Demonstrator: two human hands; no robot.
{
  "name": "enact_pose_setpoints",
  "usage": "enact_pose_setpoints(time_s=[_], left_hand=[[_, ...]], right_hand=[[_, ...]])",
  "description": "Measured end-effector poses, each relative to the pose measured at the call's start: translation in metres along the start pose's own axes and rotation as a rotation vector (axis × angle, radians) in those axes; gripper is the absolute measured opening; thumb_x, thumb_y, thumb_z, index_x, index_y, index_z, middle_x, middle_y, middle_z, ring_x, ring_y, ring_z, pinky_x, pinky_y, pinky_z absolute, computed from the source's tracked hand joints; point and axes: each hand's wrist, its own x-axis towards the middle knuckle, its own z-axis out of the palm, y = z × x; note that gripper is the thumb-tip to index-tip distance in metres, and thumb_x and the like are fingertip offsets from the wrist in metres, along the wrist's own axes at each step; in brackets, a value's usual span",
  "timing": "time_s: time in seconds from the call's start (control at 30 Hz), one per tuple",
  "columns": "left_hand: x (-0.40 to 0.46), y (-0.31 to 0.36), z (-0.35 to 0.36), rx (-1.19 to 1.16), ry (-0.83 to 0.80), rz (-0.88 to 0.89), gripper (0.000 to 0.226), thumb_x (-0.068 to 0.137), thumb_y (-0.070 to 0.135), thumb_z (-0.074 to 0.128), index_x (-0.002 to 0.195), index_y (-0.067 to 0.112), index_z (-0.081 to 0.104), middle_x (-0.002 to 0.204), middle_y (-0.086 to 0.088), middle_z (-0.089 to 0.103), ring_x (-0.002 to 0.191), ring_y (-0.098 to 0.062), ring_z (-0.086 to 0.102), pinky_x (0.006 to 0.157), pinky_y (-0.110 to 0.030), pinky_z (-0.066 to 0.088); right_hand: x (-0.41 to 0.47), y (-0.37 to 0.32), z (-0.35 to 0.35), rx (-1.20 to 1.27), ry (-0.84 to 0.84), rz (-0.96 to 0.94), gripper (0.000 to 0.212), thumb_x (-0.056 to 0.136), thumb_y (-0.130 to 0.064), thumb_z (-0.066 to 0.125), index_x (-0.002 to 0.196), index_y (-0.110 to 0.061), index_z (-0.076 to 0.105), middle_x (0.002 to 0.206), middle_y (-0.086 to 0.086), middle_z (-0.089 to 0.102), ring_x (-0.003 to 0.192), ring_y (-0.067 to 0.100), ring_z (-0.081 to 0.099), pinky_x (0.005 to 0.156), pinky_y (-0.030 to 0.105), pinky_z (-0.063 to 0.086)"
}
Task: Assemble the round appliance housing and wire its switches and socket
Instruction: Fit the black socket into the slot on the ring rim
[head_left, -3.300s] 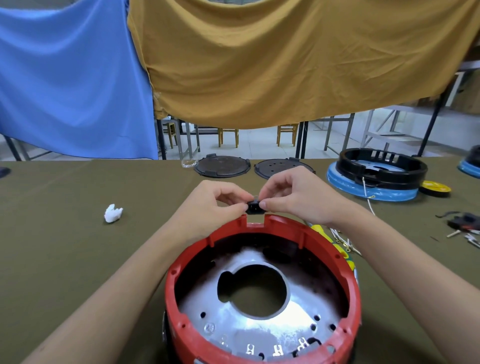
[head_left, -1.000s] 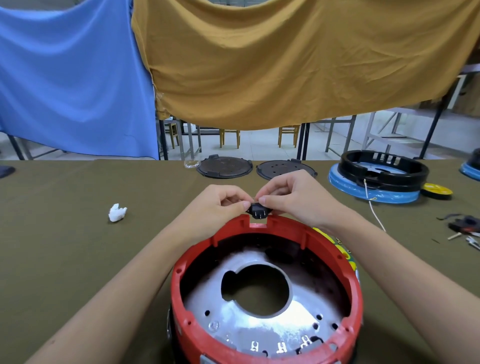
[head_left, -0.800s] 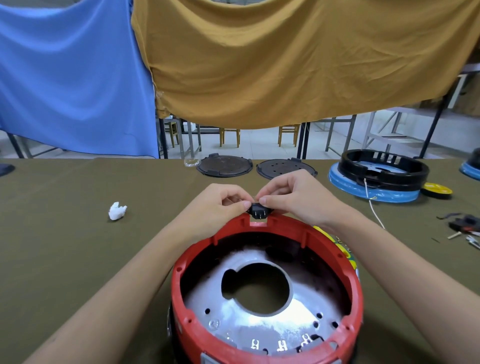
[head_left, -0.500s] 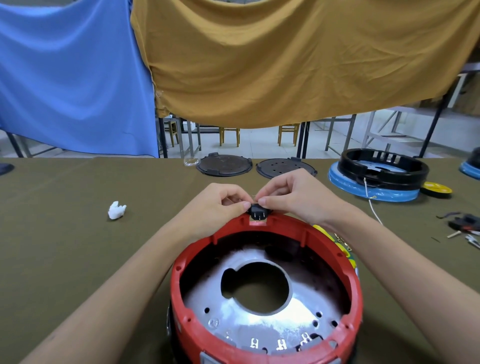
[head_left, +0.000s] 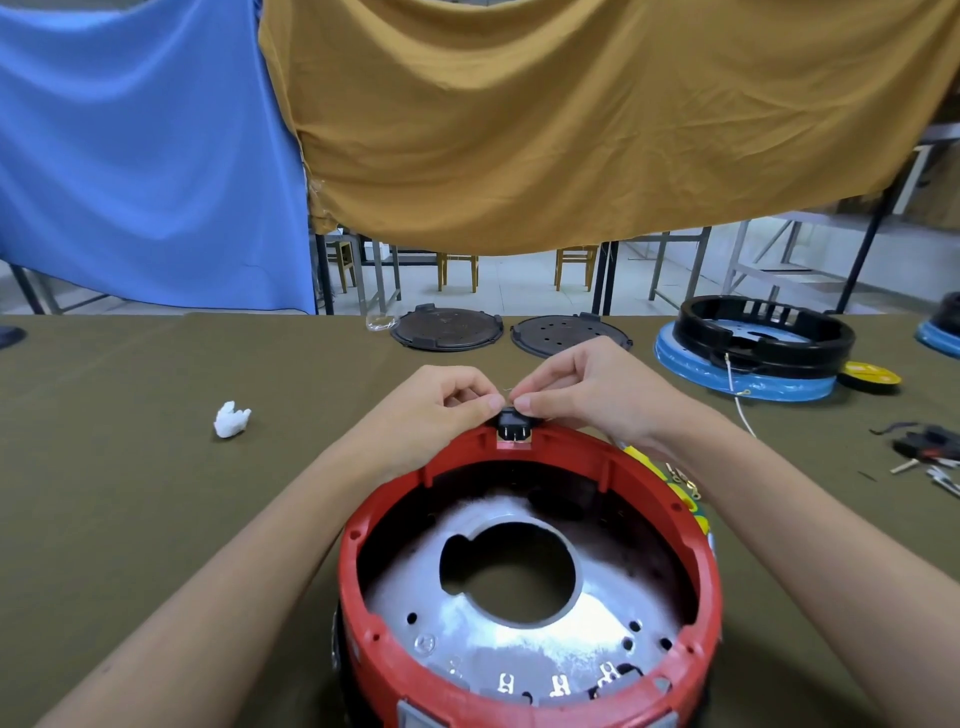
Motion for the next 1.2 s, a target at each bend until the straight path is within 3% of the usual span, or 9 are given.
enact_pose_setpoints(time_s=[0.1,0.23,0.4,0.57,0.67,0.83,1.07,1.2], left_hand=[[0.000,0.000,0.000,0.010,-0.002,0.005,0.015,0.096,0.034,0.059,0.087,0.029,0.071,0.074,0.011,0.061,0.067,-0.006,0.049,0.070,-0.028,0.043],[0.000,0.002,0.001,0.026,-0.002,0.017,0.014,0.096,0.031,0.059,0.088,0.027,0.070,0.073,0.012,0.059,0.067,-0.007,0.048,0.070,-0.028,0.042],[0.000,0.002,0.001,-0.035,-0.027,0.014,0.013,0.096,0.028,0.061,0.089,0.022,0.070,0.076,0.005,0.060,0.070,-0.013,0.049,0.072,-0.030,0.042],[0.002,0.001,0.001,-0.037,-0.031,-0.007,0.013,0.096,0.028,0.061,0.086,0.023,0.068,0.073,0.008,0.059,0.070,-0.008,0.050,0.073,-0.029,0.042],[0.002,0.000,0.001,-0.054,-0.044,-0.006,0.013,0.096,0.027,0.061,0.087,0.022,0.068,0.073,0.008,0.060,0.070,-0.008,0.051,0.074,-0.027,0.042],[0.005,0.000,0.003,-0.018,-0.045,-0.028,0.017,0.097,0.032,0.057,0.087,0.023,0.067,0.076,0.003,0.056,0.069,-0.008,0.047,0.073,-0.029,0.039],[0.004,0.002,0.003,-0.001,-0.084,0.007,0.018,0.098,0.032,0.056,0.090,0.021,0.066,0.079,0.002,0.057,0.075,-0.010,0.049,0.077,-0.031,0.040],[0.005,0.006,0.001,-0.015,-0.161,-0.031,0.022,0.100,0.032,0.053,0.094,0.015,0.065,0.084,0.000,0.057,0.079,-0.010,0.049,0.082,-0.030,0.039]], right_hand=[[0.000,0.001,0.000,0.021,0.004,-0.002,0.005,0.084,-0.017,0.077,0.088,-0.018,0.080,0.078,0.002,0.077,0.078,0.017,0.074,0.079,0.024,0.060],[0.000,0.001,0.002,-0.074,0.030,-0.066,0.006,0.084,-0.020,0.077,0.087,-0.023,0.079,0.074,-0.004,0.077,0.068,0.006,0.071,0.063,0.011,0.052],[0.000,0.001,-0.003,-0.090,-0.022,-0.067,0.004,0.084,-0.023,0.077,0.084,-0.027,0.079,0.077,-0.004,0.077,0.074,0.011,0.074,0.066,0.014,0.055],[0.002,0.002,0.001,-0.102,0.018,-0.067,0.005,0.084,-0.024,0.077,0.081,-0.028,0.078,0.073,-0.006,0.076,0.067,0.005,0.071,0.057,0.008,0.047],[0.003,0.001,-0.002,-0.101,-0.018,-0.027,0.006,0.084,-0.026,0.078,0.081,-0.031,0.078,0.076,-0.006,0.077,0.069,0.005,0.071,0.062,0.013,0.051],[0.005,0.007,0.000,0.115,-0.026,0.018,0.005,0.083,-0.010,0.078,0.088,-0.010,0.078,0.081,0.010,0.077,0.071,0.015,0.070,0.066,0.019,0.055],[0.007,0.011,-0.003,0.241,-0.078,0.076,0.009,0.081,-0.006,0.078,0.090,-0.005,0.077,0.092,0.021,0.075,0.084,0.028,0.070,0.087,0.035,0.058],[0.006,0.009,-0.006,0.092,-0.098,0.136,0.015,0.084,-0.024,0.078,0.088,-0.010,0.078,0.089,0.013,0.076,0.076,0.017,0.070,0.071,0.027,0.058]])
